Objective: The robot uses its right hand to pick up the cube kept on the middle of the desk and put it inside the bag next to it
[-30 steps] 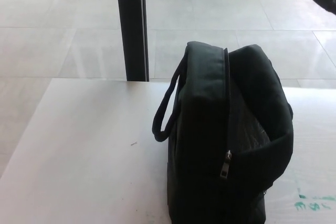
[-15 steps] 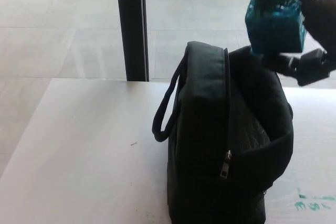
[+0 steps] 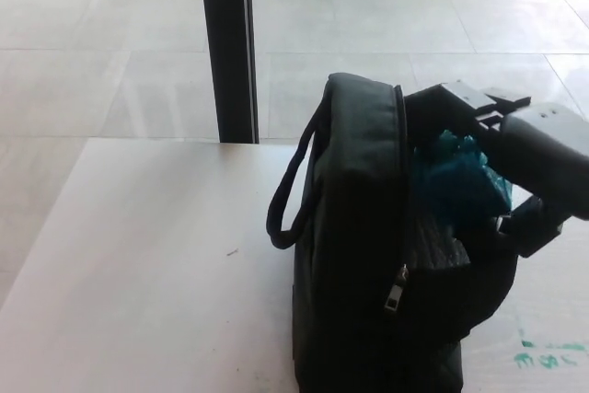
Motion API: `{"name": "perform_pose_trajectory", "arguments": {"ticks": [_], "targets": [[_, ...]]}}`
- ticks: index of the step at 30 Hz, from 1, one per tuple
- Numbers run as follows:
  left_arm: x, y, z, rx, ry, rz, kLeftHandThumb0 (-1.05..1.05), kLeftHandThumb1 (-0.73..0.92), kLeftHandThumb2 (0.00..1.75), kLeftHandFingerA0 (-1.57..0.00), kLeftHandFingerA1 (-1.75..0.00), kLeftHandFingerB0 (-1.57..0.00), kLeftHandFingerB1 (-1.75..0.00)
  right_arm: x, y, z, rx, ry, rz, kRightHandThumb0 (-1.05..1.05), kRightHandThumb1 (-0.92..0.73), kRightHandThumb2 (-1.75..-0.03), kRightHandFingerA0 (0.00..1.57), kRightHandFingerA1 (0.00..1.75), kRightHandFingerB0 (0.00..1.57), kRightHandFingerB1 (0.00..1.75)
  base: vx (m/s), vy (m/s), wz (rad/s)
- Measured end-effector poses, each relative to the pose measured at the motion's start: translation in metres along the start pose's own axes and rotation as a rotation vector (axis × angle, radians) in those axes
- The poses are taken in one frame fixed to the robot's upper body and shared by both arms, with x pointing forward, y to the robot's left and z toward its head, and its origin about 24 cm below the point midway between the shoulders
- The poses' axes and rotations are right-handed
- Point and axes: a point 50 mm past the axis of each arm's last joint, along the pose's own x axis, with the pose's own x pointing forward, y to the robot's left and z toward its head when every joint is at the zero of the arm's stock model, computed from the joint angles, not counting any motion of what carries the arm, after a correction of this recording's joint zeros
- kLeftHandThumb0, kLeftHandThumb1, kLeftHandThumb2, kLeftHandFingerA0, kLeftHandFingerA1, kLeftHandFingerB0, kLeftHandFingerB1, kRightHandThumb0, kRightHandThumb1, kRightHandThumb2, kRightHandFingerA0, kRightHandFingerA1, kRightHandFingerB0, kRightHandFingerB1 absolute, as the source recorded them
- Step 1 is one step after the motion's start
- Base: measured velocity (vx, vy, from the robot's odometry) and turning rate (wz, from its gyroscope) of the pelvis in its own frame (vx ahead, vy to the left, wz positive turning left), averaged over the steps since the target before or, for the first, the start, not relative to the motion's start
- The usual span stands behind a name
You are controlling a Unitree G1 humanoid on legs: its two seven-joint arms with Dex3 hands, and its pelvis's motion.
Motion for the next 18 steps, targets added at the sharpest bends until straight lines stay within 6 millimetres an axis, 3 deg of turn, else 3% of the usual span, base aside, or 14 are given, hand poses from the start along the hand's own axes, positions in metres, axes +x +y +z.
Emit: {"name": "perform_pose_trajectory", "arguments": {"ticks": [3, 9, 10, 11, 12, 13, 14, 15, 18], "targets": [[0.0, 0.0, 0.001, 0.001, -0.003, -0.001, -1.05, 0.51, 0.89, -0.37, -1.51, -0.25, -1.47, 0.008, -0.001, 0.004, -0.036, -0.008, 0.019, -0.24, -0.67, -0.78, 0.82, 1.75, 0.62, 1.66, 0.0, 0.0, 0.0], [0.0, 0.001, 0.005, 0.0, -0.016, 0.001, -1.05, 0.5, 0.9, -0.38, -1.46, -0.26, -1.44, 0.025, -0.013, 0.008, -0.134, 0.02, 0.07, -0.24, -0.68, -0.67, 0.82, 1.75, 0.68, 1.53, 0.0, 0.0, 0.0], [0.0, 0.001, 0.005, 0.0, -0.018, 0.001, -1.05, 0.48, 0.9, -0.37, -1.5, -0.23, -1.49, 0.027, -0.013, 0.007, -0.143, 0.031, 0.081, -0.34, -0.7, -0.64, 0.74, 1.49, 0.65, 0.66, 0.0, 0.0, 0.0], [0.0, 0.001, 0.005, -0.001, -0.018, 0.001, -1.05, 0.48, 0.9, -0.37, -1.5, -0.23, -1.49, 0.028, -0.014, 0.007, -0.155, 0.042, 0.097, -0.34, -0.7, -0.64, 0.74, 1.49, 0.65, 0.66, 0.0, 0.0, 0.0], [0.0, 0.001, 0.005, -0.001, -0.017, 0.001, -1.05, 0.47, 0.91, -0.39, -1.52, -0.25, -1.49, 0.029, -0.014, 0.007, -0.165, 0.05, 0.112, -0.42, -0.68, -0.6, 0.53, 0.91, 0.32, 0.44, 0.0, 0.0, 0.0], [0.0, 0.001, 0.005, -0.001, -0.017, 0.0, -1.05, 0.45, 0.91, -0.43, -1.54, -0.3, -1.5, 0.031, -0.014, 0.008, -0.176, 0.06, 0.127, -0.56, -0.46, -0.82, 0.28, 0.66, 0.04, 0.45, 0.0, 0.0, 0.0], [0.0, 0.001, 0.005, -0.001, -0.017, 0.0, -1.05, 0.46, 0.9, -0.42, -1.55, -0.29, -1.51, 0.031, -0.015, 0.008, -0.183, 0.066, 0.137, -0.65, -0.37, -0.79, 0.0, 0.39, 0.0, 0.23, 0.0, 0.0, 0.0], [0.0, 0.001, 0.005, -0.001, -0.018, 0.0, -1.05, 0.5, 0.91, -0.4, -1.52, -0.27, -1.47, 0.032, -0.015, 0.007, -0.196, 0.077, 0.156, -0.78, -0.46, -0.77, 0.0, 0.07, 0.0, 0.0, 0.0, 0.0, 0.0], [0.0, 0.001, 0.005, -0.001, -0.017, 0.0, -1.05, 0.5, 0.93, -0.42, -1.54, -0.3, -1.49, 0.034, -0.016, 0.007, -0.235, 0.106, 0.204, -0.78, -0.39, -0.69, 0.0, 0.0, 0.0, 0.01, 0.0, 0.0, 0.0]]}}
